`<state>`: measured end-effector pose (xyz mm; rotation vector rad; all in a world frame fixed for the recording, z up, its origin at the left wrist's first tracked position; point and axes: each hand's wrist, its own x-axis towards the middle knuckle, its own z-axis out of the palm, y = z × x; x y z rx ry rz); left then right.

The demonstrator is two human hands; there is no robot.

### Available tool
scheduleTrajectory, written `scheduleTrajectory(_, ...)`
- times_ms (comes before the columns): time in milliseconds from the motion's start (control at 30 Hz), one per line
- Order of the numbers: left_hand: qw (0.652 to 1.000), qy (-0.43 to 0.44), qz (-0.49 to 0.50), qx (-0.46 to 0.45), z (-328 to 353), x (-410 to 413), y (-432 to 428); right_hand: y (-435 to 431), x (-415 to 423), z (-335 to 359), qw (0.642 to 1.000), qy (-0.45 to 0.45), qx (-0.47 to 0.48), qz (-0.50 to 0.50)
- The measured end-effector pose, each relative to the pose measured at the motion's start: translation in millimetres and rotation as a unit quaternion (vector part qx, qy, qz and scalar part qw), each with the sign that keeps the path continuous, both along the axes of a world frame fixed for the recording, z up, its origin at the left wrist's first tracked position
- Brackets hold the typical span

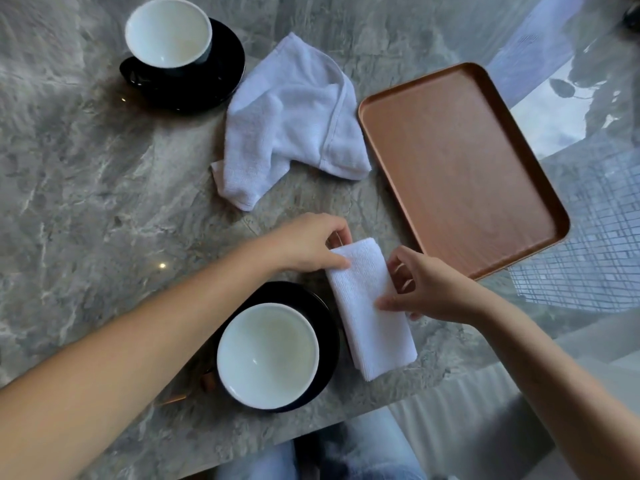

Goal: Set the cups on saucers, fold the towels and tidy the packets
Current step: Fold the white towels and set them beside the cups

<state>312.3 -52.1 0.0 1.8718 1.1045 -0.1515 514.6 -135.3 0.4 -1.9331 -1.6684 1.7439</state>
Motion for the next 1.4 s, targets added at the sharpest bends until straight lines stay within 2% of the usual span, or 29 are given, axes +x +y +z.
scheduleTrajectory(200,1.000,-0.003,0.011,0.000,-1,-4,-2,2,-6,3,0.994,-0.080,0.053,0.054)
scheduleTrajectory(300,0.999,-0.015,0.029,-0.016,-3,-8,-4,2,-7,5,0.992,-0.097,0.048,0.070)
scheduleTrajectory(400,0.993,-0.040,0.112,-0.025,-2,-15,-1,7,-9,9,0.983,-0.136,0.094,0.081)
scheduleTrajectory(500,0.966,-0.063,0.234,0.094,2,-32,7,19,-10,16,0.972,-0.119,0.204,0.016)
scheduleTrajectory(567,0.949,-0.021,0.244,0.197,-1,-51,15,32,-14,19,0.963,-0.096,0.252,-0.009)
scheduleTrajectory(600,0.946,0.029,0.231,0.224,-5,-62,17,39,-17,19,0.959,-0.090,0.270,-0.013)
scheduleTrajectory(667,0.942,0.132,0.217,0.218,-15,-80,19,53,-26,16,0.954,-0.080,0.289,-0.011)
scheduleTrajectory(767,0.929,0.171,0.240,0.224,-26,-93,18,73,-45,9,0.954,-0.072,0.290,0.022)
scheduleTrajectory(933,0.902,0.088,0.321,0.276,-29,-107,23,99,-78,-8,0.948,-0.120,0.286,0.071)
scheduleTrajectory(1033,0.885,0.066,0.380,0.262,-32,-118,23,109,-83,-14,0.938,-0.181,0.289,0.065)
scheduleTrajectory(1167,0.858,0.078,0.452,0.232,-36,-137,22,118,-91,-20,0.916,-0.271,0.288,0.074)
scheduleTrajectory(1267,0.864,0.014,0.444,0.237,-30,-152,16,117,-106,-18,0.880,-0.314,0.352,0.045)
scheduleTrajectory(1333,0.865,-0.057,0.438,0.237,-19,-156,11,114,-121,-11,0.879,-0.253,0.402,0.033)
scheduleTrajectory(1400,0.860,-0.154,0.440,0.208,-4,-157,8,110,-146,-1,0.897,-0.125,0.419,0.066)
